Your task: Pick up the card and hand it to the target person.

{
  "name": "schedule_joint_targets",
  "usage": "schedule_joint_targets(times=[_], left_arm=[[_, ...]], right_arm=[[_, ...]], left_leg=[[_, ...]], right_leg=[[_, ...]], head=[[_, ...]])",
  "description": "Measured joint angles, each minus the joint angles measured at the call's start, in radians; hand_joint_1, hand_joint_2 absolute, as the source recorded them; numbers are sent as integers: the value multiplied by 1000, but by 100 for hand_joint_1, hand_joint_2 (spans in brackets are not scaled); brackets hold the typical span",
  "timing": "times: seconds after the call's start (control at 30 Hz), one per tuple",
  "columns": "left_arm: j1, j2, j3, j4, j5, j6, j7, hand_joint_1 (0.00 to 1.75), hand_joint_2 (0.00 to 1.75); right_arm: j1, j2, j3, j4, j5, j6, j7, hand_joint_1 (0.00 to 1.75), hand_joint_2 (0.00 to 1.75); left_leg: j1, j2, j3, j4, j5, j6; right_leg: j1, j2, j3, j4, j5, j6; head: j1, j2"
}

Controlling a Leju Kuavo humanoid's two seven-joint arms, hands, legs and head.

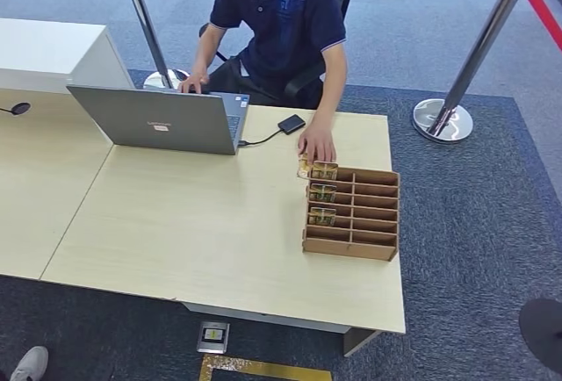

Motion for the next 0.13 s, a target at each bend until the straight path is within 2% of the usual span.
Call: schedule_joint_targets(times=[0.03, 0.07, 0.13], left_arm=[[3, 2, -15, -1, 17, 0, 0, 0, 44], [6, 4, -30, -3, 35, 1, 0, 0, 0], [11, 8, -55, -6, 62, 2, 0, 0, 0]], right_arm=[[1, -4, 13, 1, -18, 1, -2, 0, 0], [3, -8, 25, 1, -38, 3, -5, 0, 0], [6, -13, 46, 1, -68, 6, -10, 0, 0]], left_leg=[[0, 0, 0, 0, 0, 0], [0, 0, 0, 0, 0, 0], [0, 0, 0, 0, 0, 0]], right_leg=[[0, 0, 0, 0, 0, 0], [0, 0, 0, 0, 0, 0], [0, 0, 0, 0, 0, 0]], head=[[0, 0], [0, 0], [0, 0]])
